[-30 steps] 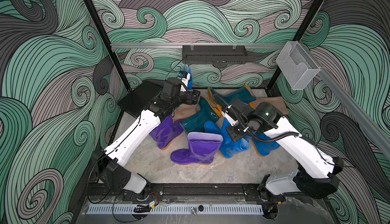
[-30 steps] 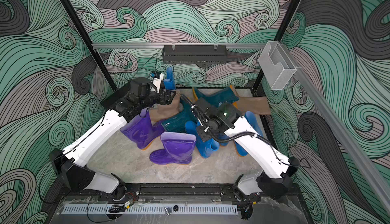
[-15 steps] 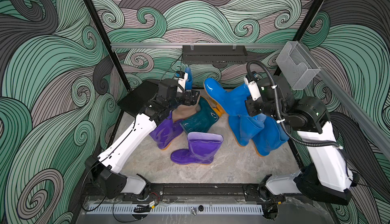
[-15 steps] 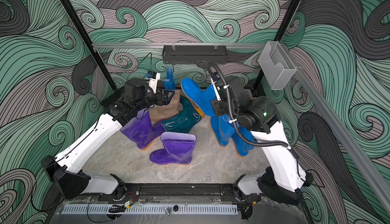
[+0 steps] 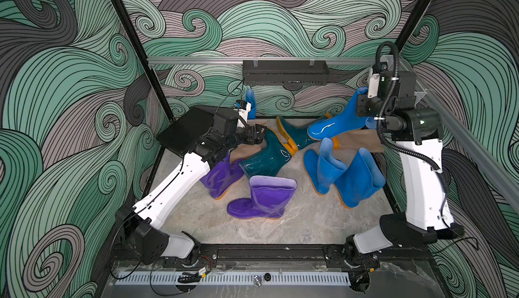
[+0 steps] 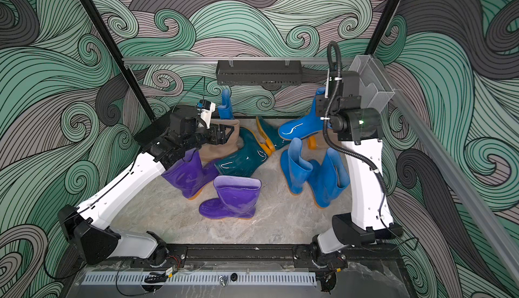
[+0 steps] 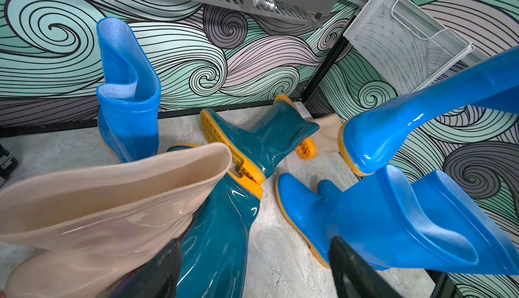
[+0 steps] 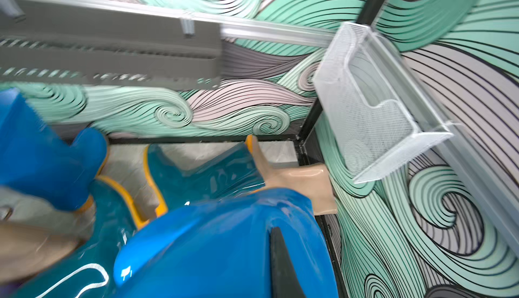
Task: Match and arrange rain boots in pairs
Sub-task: Pair a pair of rain boots at the center of the board.
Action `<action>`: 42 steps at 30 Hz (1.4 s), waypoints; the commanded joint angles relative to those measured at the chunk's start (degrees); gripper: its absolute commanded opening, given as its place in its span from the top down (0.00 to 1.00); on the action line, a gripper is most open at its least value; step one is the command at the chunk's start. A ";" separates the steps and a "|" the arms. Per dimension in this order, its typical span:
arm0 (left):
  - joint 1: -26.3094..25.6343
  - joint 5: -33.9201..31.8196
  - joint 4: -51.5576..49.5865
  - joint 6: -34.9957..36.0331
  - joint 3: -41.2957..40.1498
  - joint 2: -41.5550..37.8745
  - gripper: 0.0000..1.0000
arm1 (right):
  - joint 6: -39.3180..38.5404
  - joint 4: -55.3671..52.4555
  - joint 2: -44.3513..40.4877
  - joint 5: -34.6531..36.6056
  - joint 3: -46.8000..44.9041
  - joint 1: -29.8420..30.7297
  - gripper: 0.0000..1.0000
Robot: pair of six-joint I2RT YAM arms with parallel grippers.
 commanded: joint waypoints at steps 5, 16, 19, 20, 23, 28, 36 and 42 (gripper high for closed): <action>0.11 1.92 0.76 -1.25 0.17 0.66 0.17 | 1.59 9.70 -2.02 2.73 -0.68 -7.90 1.00; -0.09 5.47 0.97 -3.91 0.71 4.69 0.17 | 14.72 4.13 -6.35 -0.09 -12.42 -19.41 1.00; -0.39 6.19 0.94 -4.55 0.47 5.43 0.17 | 16.84 3.51 -8.43 -0.93 -16.26 -20.60 1.00; -0.49 6.37 0.93 -4.65 0.55 5.57 0.17 | 17.45 2.68 -9.03 -0.89 -17.21 -20.88 1.00; -0.68 6.37 0.92 -4.46 0.64 5.76 0.17 | 18.68 0.16 -10.83 -1.13 -20.10 -22.46 1.00; -0.68 6.11 0.84 -3.76 0.85 5.28 0.17 | 18.93 -0.72 -14.60 -3.81 -27.03 -24.77 1.00; -0.68 5.35 0.16 -3.50 0.47 4.55 0.17 | 18.62 -5.87 -15.24 -12.12 -31.54 -29.29 1.00; -0.68 5.21 0.43 -4.12 -0.38 4.46 0.17 | 17.16 -10.10 -15.55 -14.51 -33.38 -30.28 1.00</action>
